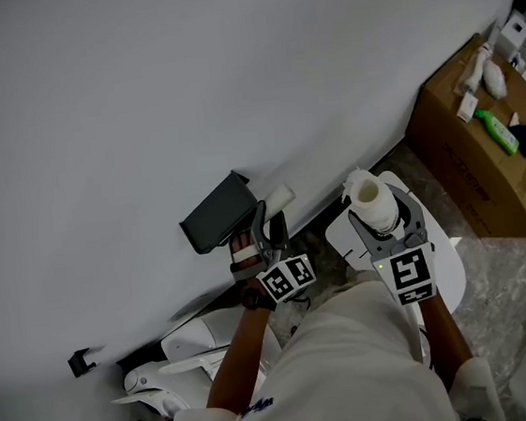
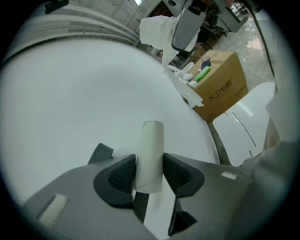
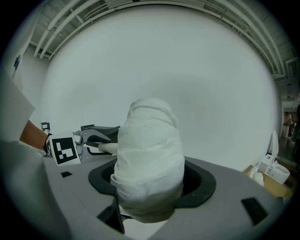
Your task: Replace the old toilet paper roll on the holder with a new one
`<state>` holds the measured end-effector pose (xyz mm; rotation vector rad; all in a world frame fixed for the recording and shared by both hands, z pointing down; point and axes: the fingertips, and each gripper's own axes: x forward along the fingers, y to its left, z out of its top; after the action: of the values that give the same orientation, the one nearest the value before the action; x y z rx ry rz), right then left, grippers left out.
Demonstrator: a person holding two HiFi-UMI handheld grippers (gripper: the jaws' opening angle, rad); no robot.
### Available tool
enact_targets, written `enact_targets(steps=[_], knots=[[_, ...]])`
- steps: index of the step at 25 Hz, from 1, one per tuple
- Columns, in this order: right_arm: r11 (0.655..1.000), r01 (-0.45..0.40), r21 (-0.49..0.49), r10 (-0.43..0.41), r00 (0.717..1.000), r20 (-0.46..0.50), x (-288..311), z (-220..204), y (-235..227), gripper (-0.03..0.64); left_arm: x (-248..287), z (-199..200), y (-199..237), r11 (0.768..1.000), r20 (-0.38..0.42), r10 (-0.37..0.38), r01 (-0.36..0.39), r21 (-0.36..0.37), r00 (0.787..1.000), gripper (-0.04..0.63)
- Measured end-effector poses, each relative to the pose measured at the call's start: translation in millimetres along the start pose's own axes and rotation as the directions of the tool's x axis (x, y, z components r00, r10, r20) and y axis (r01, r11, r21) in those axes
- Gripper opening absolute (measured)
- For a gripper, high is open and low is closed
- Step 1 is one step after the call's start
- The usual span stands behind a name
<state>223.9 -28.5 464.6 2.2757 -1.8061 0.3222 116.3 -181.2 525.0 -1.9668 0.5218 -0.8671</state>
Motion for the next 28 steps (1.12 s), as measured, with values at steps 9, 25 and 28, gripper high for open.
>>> enact_targets(steps=[9, 25, 28], knots=[[1.0, 0.011, 0.009, -0.01, 1.0, -0.012, -4.1, -6.4, -3.6, 0.304, 3.3, 12.1, -1.5, 1.0, 0.02, 0.001, -0.001, -0.008, 1.0, 0.182], [1.0, 0.022, 0.007, -0.022, 1.0, -0.018, -3.7, -6.9, 2.1, 0.304, -15.3, 40.7, 2.4, 0.997, 0.14, 0.008, 0.003, -0.071, 0.99, 0.178], [1.0, 0.021, 0.005, -0.021, 1.0, -0.019, -2.6, -7.4, 3.4, 0.304, -28.7, 44.2, 6.5, 0.987, 0.157, 0.002, 0.024, -0.161, 0.988, 0.178]])
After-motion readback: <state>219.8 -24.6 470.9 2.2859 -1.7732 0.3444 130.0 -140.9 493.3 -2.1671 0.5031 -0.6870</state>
